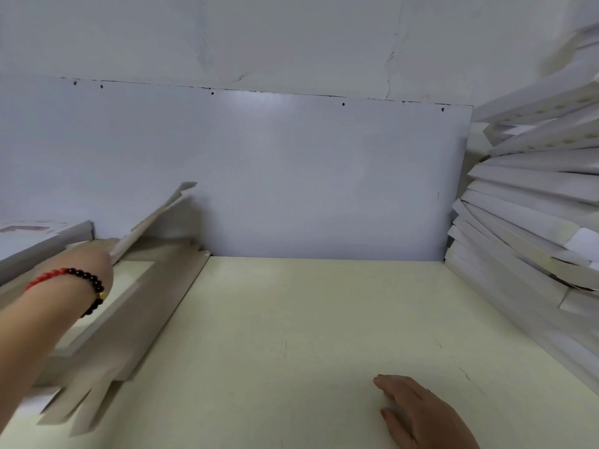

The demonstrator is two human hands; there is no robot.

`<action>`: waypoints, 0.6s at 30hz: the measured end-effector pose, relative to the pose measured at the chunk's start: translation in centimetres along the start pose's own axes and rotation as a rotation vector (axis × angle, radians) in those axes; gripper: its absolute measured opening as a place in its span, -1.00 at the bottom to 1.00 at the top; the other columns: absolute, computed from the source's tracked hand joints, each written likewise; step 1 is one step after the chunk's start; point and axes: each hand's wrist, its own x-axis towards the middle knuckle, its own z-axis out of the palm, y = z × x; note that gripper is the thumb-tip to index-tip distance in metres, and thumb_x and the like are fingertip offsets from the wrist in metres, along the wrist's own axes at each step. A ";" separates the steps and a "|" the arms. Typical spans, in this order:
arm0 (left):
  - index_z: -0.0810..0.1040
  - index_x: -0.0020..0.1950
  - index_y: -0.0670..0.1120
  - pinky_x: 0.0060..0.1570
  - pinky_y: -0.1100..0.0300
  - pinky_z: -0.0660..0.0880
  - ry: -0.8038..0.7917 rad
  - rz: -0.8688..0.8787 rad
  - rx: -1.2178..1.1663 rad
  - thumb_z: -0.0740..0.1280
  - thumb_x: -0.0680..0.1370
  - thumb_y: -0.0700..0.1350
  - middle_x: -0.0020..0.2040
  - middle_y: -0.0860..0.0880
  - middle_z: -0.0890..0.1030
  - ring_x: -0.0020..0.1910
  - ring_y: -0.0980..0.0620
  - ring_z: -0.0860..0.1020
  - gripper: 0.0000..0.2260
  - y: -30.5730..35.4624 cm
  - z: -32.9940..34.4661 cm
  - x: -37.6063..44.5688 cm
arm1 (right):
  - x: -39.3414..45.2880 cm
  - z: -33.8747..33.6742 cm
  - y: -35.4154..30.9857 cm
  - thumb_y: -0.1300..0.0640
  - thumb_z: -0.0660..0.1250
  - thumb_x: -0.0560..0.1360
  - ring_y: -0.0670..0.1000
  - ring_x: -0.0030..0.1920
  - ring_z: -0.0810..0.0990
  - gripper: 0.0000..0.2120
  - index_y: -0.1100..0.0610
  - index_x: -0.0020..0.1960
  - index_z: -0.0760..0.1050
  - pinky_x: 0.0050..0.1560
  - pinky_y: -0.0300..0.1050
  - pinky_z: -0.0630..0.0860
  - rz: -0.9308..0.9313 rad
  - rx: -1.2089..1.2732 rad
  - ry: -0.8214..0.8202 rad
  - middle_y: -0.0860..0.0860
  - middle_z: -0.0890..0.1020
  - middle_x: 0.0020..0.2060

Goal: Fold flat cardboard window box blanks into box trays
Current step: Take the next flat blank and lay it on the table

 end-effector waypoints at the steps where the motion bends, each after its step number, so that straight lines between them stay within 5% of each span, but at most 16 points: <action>1: 0.49 0.27 -0.16 -0.44 0.21 0.51 0.031 0.000 -0.008 0.20 0.53 -0.30 -0.30 -0.07 0.52 -0.42 0.04 0.56 -0.68 -0.2 -0.3 0.1 | 0.0 0.0 0.0 0.17 0.71 -0.01 -0.29 -0.26 0.62 -0.42 -0.03 -0.02 0.66 -0.34 -0.46 0.49 0.002 0.002 -0.001 -0.22 0.67 -0.07; 7: 0.45 0.22 0.01 -0.45 0.21 0.38 0.236 0.110 0.051 0.11 0.57 -0.19 -0.29 0.01 0.50 -0.39 0.08 0.50 -0.72 0.3 -0.5 -1.1 | -0.1 -0.1 -0.2 0.20 0.70 0.01 -0.29 -0.27 0.62 -0.43 -0.04 -0.01 0.67 -0.38 -0.43 0.50 0.025 0.024 -0.007 -0.24 0.66 -0.06; 13: 0.39 0.30 0.04 -0.31 0.18 0.37 0.239 0.188 0.062 0.01 0.58 -0.22 -0.05 -0.02 0.52 -0.22 -0.01 0.42 -0.64 3.2 -0.8 -4.4 | -0.1 -0.3 -0.4 0.23 0.69 0.02 -0.27 -0.26 0.63 -0.44 -0.02 -0.01 0.67 -0.38 -0.40 0.52 0.031 0.028 0.007 -0.22 0.66 -0.06; 18: 0.30 0.38 0.07 -0.18 0.18 0.43 0.212 0.273 -0.032 0.01 0.57 -0.21 0.19 0.00 0.52 0.03 -0.05 0.57 -0.59 5.5 1.8 -6.6 | -0.2 -0.1 -0.3 0.23 0.69 0.00 -0.28 -0.28 0.62 -0.42 -0.02 -0.01 0.67 -0.39 -0.41 0.52 0.034 0.019 0.015 -0.23 0.66 -0.06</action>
